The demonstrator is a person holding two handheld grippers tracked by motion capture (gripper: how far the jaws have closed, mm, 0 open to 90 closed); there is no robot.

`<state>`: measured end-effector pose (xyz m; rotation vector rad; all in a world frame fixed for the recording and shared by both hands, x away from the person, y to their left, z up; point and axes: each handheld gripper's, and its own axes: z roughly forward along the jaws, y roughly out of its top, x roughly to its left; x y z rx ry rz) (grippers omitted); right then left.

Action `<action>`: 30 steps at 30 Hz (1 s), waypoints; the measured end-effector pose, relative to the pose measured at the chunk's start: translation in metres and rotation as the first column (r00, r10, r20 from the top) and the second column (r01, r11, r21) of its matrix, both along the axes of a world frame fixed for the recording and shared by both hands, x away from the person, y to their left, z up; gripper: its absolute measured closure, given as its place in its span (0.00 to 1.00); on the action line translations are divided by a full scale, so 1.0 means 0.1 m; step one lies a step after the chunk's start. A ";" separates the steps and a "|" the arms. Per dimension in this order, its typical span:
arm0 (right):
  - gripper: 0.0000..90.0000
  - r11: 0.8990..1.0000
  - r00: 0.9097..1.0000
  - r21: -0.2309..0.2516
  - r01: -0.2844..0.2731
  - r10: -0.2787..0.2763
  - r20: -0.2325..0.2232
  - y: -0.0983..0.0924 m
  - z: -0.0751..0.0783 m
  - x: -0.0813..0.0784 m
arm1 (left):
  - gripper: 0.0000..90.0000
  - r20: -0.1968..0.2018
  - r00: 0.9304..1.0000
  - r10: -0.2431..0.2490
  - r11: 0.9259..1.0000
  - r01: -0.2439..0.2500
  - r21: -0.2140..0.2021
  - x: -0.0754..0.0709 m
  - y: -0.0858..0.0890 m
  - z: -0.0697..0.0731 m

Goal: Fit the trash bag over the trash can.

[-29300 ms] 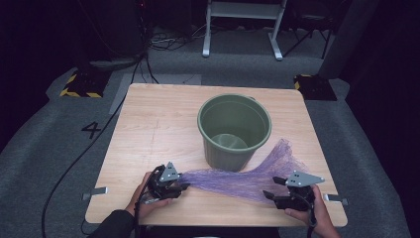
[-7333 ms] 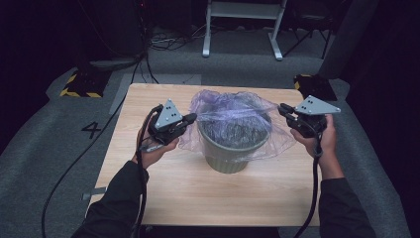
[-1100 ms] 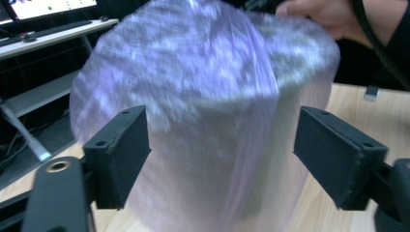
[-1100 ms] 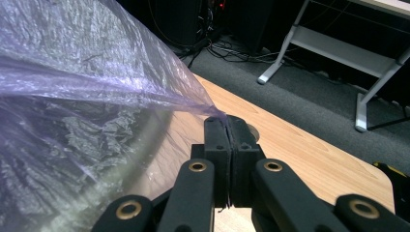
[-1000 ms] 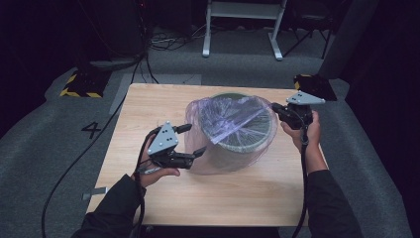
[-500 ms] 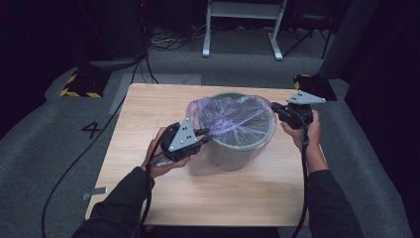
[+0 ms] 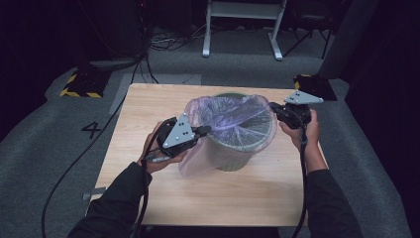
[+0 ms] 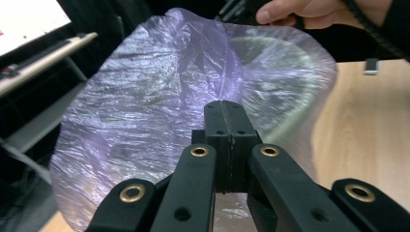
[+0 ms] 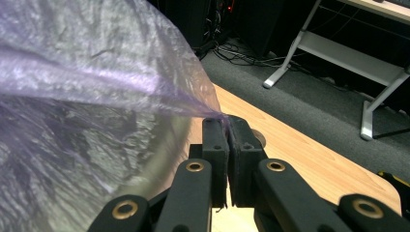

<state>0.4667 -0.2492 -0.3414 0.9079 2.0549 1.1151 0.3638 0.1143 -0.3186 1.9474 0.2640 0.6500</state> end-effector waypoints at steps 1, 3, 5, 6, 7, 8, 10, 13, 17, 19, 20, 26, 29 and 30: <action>0.97 1.000 1.000 -0.002 -0.002 0.002 0.003 0.00 0.00 0.00 | 1.00 0.004 1.000 0.006 1.000 -0.006 -0.004 0.01 -0.01 0.02; 0.97 1.000 1.000 0.000 -0.002 0.002 0.002 0.00 0.01 0.01 | 1.00 0.009 1.000 0.020 1.000 -0.020 -0.016 0.05 0.00 0.07; 0.97 1.000 1.000 -0.009 -0.002 0.002 0.001 0.00 0.01 0.01 | 1.00 0.023 0.998 0.051 0.999 -0.051 -0.016 0.11 0.02 0.12; 0.97 1.000 1.000 -0.009 -0.002 0.002 -0.002 0.00 0.01 0.02 | 1.00 0.020 0.998 0.066 0.998 -0.066 -0.017 0.16 0.03 0.15; 0.97 1.000 1.000 -0.010 -0.002 0.002 -0.003 0.00 0.01 0.03 | 1.00 0.007 0.997 0.076 0.997 -0.076 -0.031 0.22 0.06 0.18; 0.97 1.000 1.000 -0.014 0.000 0.000 -0.006 0.00 0.01 0.03 | 1.00 -0.007 0.996 0.087 0.995 -0.087 -0.049 0.28 0.09 0.20; 0.97 1.000 1.000 -0.009 -0.003 0.003 -0.016 -0.02 -0.01 0.06 | 1.00 -0.018 0.993 0.120 0.991 -0.121 -0.057 0.39 0.14 0.21; 0.97 1.000 0.999 -0.007 -0.015 0.015 -0.036 -0.04 -0.07 0.11 | 1.00 -0.057 0.988 0.143 0.986 -0.147 -0.081 0.57 0.20 0.19; 0.97 1.000 0.997 -0.005 -0.022 0.021 -0.074 -0.06 -0.18 0.18 | 1.00 -0.081 0.982 0.170 0.980 -0.177 -0.091 0.76 0.21 0.13; 0.98 1.000 0.996 -0.003 -0.027 0.026 -0.085 -0.05 -0.22 0.21 | 1.00 -0.086 0.979 0.185 0.977 -0.192 -0.092 0.84 0.20 0.10; 0.98 1.000 0.996 -0.005 -0.028 0.027 -0.091 -0.04 -0.24 0.23 | 1.00 -0.092 0.977 0.191 0.976 -0.199 -0.090 0.89 0.20 0.08; 0.98 0.999 0.993 -0.010 -0.038 0.036 -0.116 0.01 -0.33 0.29 | 1.00 -0.131 0.961 0.243 0.961 -0.257 -0.104 1.13 0.18 -0.02; 0.98 0.999 0.990 -0.008 -0.044 0.043 -0.135 0.03 -0.37 0.31 | 1.00 -0.159 0.951 0.267 0.955 -0.283 -0.089 1.25 0.16 -0.11; 0.98 0.999 0.989 -0.012 -0.044 0.042 -0.140 0.03 -0.39 0.32 | 1.00 -0.186 0.945 0.271 0.952 -0.292 -0.097 1.32 0.17 -0.16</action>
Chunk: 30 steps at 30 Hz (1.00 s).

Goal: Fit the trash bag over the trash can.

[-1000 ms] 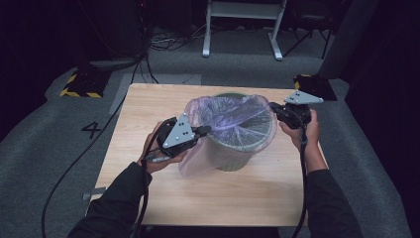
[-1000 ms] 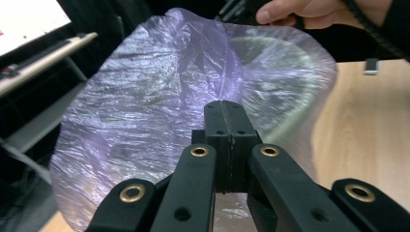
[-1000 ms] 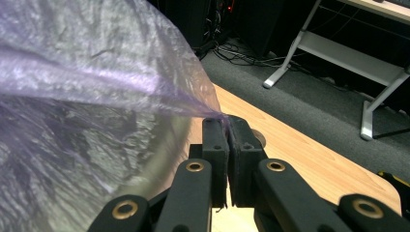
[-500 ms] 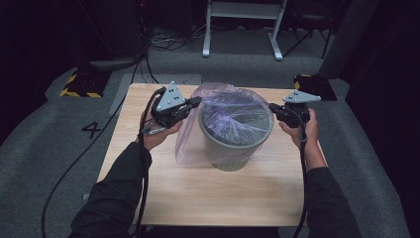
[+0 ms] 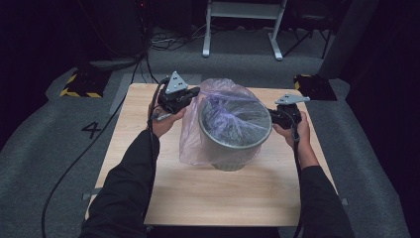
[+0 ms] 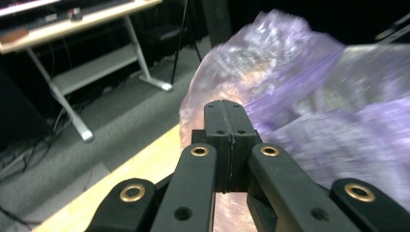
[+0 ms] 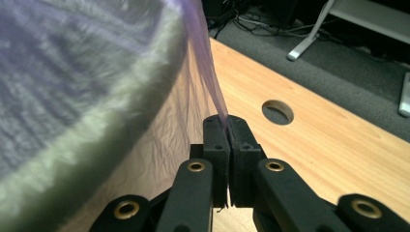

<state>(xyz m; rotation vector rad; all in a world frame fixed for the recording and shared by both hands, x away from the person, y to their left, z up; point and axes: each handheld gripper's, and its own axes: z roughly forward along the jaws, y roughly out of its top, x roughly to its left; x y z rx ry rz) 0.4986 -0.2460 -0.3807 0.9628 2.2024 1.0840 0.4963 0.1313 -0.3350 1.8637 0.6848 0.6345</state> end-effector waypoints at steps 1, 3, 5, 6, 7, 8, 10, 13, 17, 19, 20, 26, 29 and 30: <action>0.98 1.000 1.000 0.006 0.001 -0.001 -0.015 0.00 -0.03 0.01 | 1.00 -0.022 1.000 0.004 1.000 -0.004 -0.006 0.05 0.00 -0.04; 0.98 1.000 1.000 0.013 0.001 -0.001 -0.027 0.01 -0.07 0.02 | 1.00 -0.075 0.997 0.007 1.000 -0.007 0.010 0.17 0.00 -0.16; 0.98 1.000 0.999 0.024 0.001 0.001 -0.047 0.01 -0.11 0.03 | 1.00 -0.117 0.993 0.004 1.000 -0.003 0.007 0.25 0.00 -0.26; 0.98 1.000 0.998 0.027 -0.001 0.003 -0.056 0.02 -0.13 0.04 | 1.00 -0.134 0.991 0.002 1.000 -0.002 -0.003 0.27 -0.01 -0.31; 0.98 1.000 0.998 0.030 -0.002 0.004 -0.061 0.02 -0.15 0.04 | 1.00 -0.154 0.988 -0.004 1.000 0.002 -0.010 0.30 -0.01 -0.35; 0.98 0.999 0.998 0.033 -0.006 0.008 -0.063 0.02 -0.17 0.04 | 1.00 -0.167 0.986 -0.004 1.000 0.002 -0.010 0.31 -0.02 -0.37; 0.98 0.999 0.997 0.036 -0.001 0.004 -0.078 0.01 -0.21 0.05 | 1.00 -0.199 0.980 0.002 1.000 -0.004 -0.010 0.36 -0.07 -0.44; 0.98 1.000 0.994 0.027 0.014 -0.011 -0.111 0.01 -0.28 0.09 | 1.00 -0.241 0.970 0.033 0.999 -0.027 0.026 0.41 -0.14 -0.53; 0.99 0.997 0.982 0.051 0.050 -0.040 -0.183 -0.02 -0.44 0.15 | 1.00 -0.286 0.958 0.029 1.000 -0.025 0.019 0.43 -0.21 -0.69; 0.99 0.997 0.982 0.056 0.044 -0.033 -0.188 -0.04 -0.48 0.13 | 1.00 -0.295 0.955 0.022 0.999 -0.014 0.029 0.40 -0.22 -0.74; 0.99 0.997 0.983 0.057 0.044 -0.033 -0.182 -0.06 -0.49 0.12 | 1.00 -0.292 0.956 0.021 0.999 -0.011 0.035 0.38 -0.21 -0.77; 0.97 0.998 0.992 0.055 0.045 -0.038 -0.123 -0.20 -0.45 -0.04 | 0.89 -0.251 0.968 0.003 1.000 0.001 0.015 0.16 -0.06 -0.82; 0.88 0.995 0.994 0.087 0.048 -0.039 -0.098 -0.31 -0.44 -0.10 | 0.79 -0.201 0.979 0.019 0.999 -0.011 0.040 -0.01 0.01 -0.83; 0.87 0.994 0.995 0.089 0.056 -0.047 -0.091 -0.33 -0.44 -0.11 | 0.68 -0.185 0.982 0.030 0.999 -0.022 0.045 -0.08 0.05 -0.82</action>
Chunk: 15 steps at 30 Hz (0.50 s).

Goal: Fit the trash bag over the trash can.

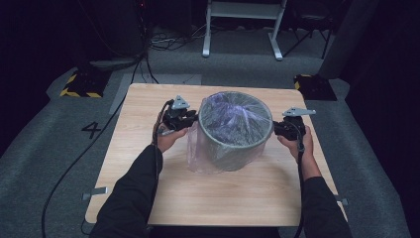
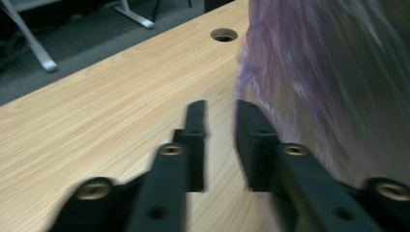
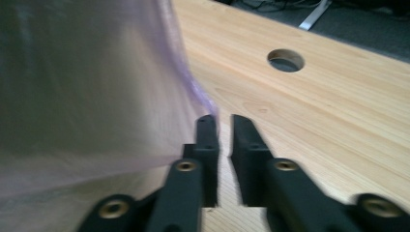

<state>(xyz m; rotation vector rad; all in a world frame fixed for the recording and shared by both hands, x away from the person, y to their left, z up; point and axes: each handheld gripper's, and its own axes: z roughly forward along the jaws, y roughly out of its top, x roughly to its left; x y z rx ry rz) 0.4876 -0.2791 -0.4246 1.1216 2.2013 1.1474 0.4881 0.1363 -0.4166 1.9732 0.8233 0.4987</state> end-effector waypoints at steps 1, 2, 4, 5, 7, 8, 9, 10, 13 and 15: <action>0.85 1.000 1.000 0.016 0.003 -0.003 0.008 -0.04 0.01 -0.02 | 0.62 0.008 1.000 -0.011 1.000 0.012 -0.010 -0.06 0.03 0.01; 0.84 1.000 1.000 0.030 0.003 -0.003 0.016 -0.08 0.02 -0.05 | 0.58 0.018 0.999 -0.030 0.999 0.031 -0.031 -0.13 0.07 0.01; 0.72 0.999 0.999 0.042 0.007 -0.009 0.039 -0.13 0.04 -0.10 | 0.49 0.033 0.998 -0.046 0.998 0.048 -0.035 -0.25 0.14 0.01; 0.68 0.998 0.999 0.061 -0.007 0.004 0.040 -0.16 0.05 -0.12 | 0.43 0.038 0.997 -0.062 0.997 0.063 -0.040 -0.31 0.17 0.01; 0.62 0.998 0.998 0.058 -0.018 0.015 0.065 -0.21 0.08 -0.18 | 0.37 0.037 0.996 -0.085 0.996 0.086 -0.033 -0.41 0.22 0.00; 0.59 0.998 0.997 0.053 -0.026 0.023 0.073 -0.22 0.09 -0.21 | 0.33 0.032 0.995 -0.093 0.995 0.094 -0.037 -0.46 0.24 -0.01; 0.55 0.998 0.996 0.049 -0.037 0.033 0.082 -0.24 0.10 -0.24 | 0.30 0.033 0.994 -0.105 0.994 0.107 -0.039 -0.49 0.25 -0.01; 0.53 0.998 0.995 0.047 -0.046 0.042 0.089 -0.25 0.11 -0.27 | 0.28 0.033 0.993 -0.115 0.993 0.116 -0.038 -0.55 0.26 -0.01; 0.41 0.996 0.992 0.030 -0.088 0.085 0.097 -0.27 0.14 -0.37 | 0.21 0.034 0.987 -0.159 0.986 0.161 -0.046 -0.71 0.26 -0.02; 0.36 0.994 0.988 -0.001 -0.108 0.107 0.115 -0.27 0.17 -0.43 | 0.19 0.035 0.981 -0.189 0.981 0.190 -0.033 -0.80 0.22 -0.04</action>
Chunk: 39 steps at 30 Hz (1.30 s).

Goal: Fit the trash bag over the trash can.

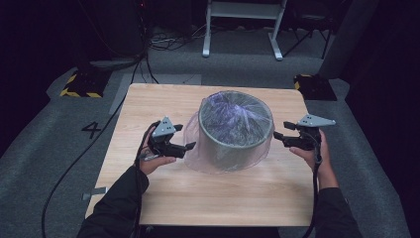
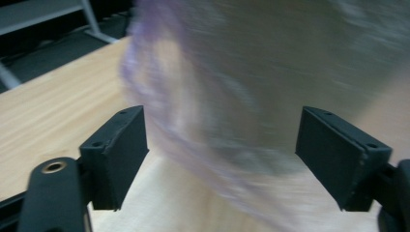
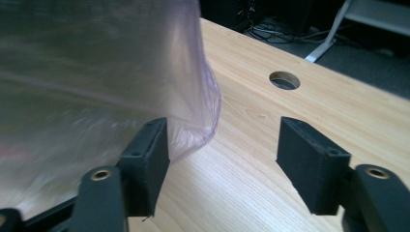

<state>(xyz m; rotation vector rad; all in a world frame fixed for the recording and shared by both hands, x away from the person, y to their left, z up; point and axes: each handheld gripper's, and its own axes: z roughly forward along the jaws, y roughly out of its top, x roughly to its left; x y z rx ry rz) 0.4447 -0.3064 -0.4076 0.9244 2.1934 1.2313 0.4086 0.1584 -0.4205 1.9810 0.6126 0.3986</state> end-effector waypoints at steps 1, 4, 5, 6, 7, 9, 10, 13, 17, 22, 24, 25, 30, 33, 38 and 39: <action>0.32 1.000 1.000 0.006 -0.010 0.010 0.006 0.00 0.01 -0.03 | 0.18 -0.001 1.000 -0.011 1.000 0.011 0.005 -0.04 -0.02 0.00; 0.27 0.997 0.997 0.020 -0.076 0.076 0.023 0.05 0.03 -0.12 | 0.17 0.013 0.999 -0.048 0.999 0.048 0.017 -0.17 -0.12 -0.03; 0.26 0.994 0.994 0.020 -0.104 0.103 0.030 0.09 0.04 -0.17 | 0.17 0.009 0.998 -0.060 0.998 0.060 0.018 -0.19 -0.15 -0.04; 0.26 0.992 0.992 0.018 -0.123 0.122 0.040 0.13 0.04 -0.20 | 0.17 0.008 0.997 -0.076 0.997 0.076 0.022 -0.22 -0.20 -0.06; 0.26 0.990 0.989 0.014 -0.141 0.140 0.049 0.18 0.04 -0.26 | 0.17 0.011 0.997 -0.082 0.996 0.082 0.026 -0.25 -0.25 -0.08; 0.26 0.987 0.986 0.028 -0.157 0.155 0.067 0.27 0.04 -0.33 | 0.18 0.021 0.996 -0.087 0.996 0.086 0.037 -0.27 -0.32 -0.11; 0.26 0.987 0.985 0.034 -0.158 0.155 0.073 0.29 0.04 -0.35 | 0.19 0.019 0.996 -0.087 0.995 0.086 0.047 -0.28 -0.36 -0.12; 0.37 0.989 0.986 0.031 -0.142 0.139 0.089 0.39 0.03 -0.40 | 0.37 0.048 0.996 -0.070 0.993 0.066 0.095 -0.29 -0.45 -0.15; 0.69 0.988 0.984 0.015 -0.151 0.148 0.103 0.44 0.01 -0.42 | 0.69 0.065 0.995 -0.079 0.990 0.071 0.123 -0.28 -0.50 -0.17; 1.00 0.986 0.981 0.029 -0.162 0.158 0.114 0.40 -0.05 -0.44 | 0.98 0.054 0.994 -0.099 0.986 0.091 0.140 -0.24 -0.52 -0.21; 1.00 0.986 0.982 0.025 -0.162 0.159 0.104 0.37 -0.09 -0.43 | 1.00 0.046 0.993 -0.105 0.985 0.097 0.144 -0.23 -0.52 -0.22; 1.00 0.987 0.983 0.026 -0.161 0.158 0.099 0.36 -0.12 -0.43 | 1.00 0.044 0.994 -0.105 0.984 0.097 0.150 -0.23 -0.52 -0.23; 1.00 0.989 0.988 0.043 -0.145 0.142 0.065 0.27 -0.24 -0.41 | 1.00 0.024 0.994 -0.107 0.981 0.102 0.167 -0.21 -0.52 -0.30; 1.00 0.991 0.990 0.025 -0.134 0.133 0.048 0.26 -0.31 -0.40 | 1.00 0.002 0.994 -0.106 0.980 0.104 0.168 -0.19 -0.53 -0.36; 1.00 0.993 0.993 0.008 -0.119 0.119 -0.002 0.24 -0.45 -0.36 | 1.00 -0.019 0.994 -0.109 0.976 0.111 0.188 -0.18 -0.54 -0.46; 1.00 0.994 0.994 0.012 -0.113 0.113 -0.010 0.23 -0.46 -0.35 | 1.00 -0.022 0.994 -0.107 0.975 0.109 0.195 -0.19 -0.55 -0.49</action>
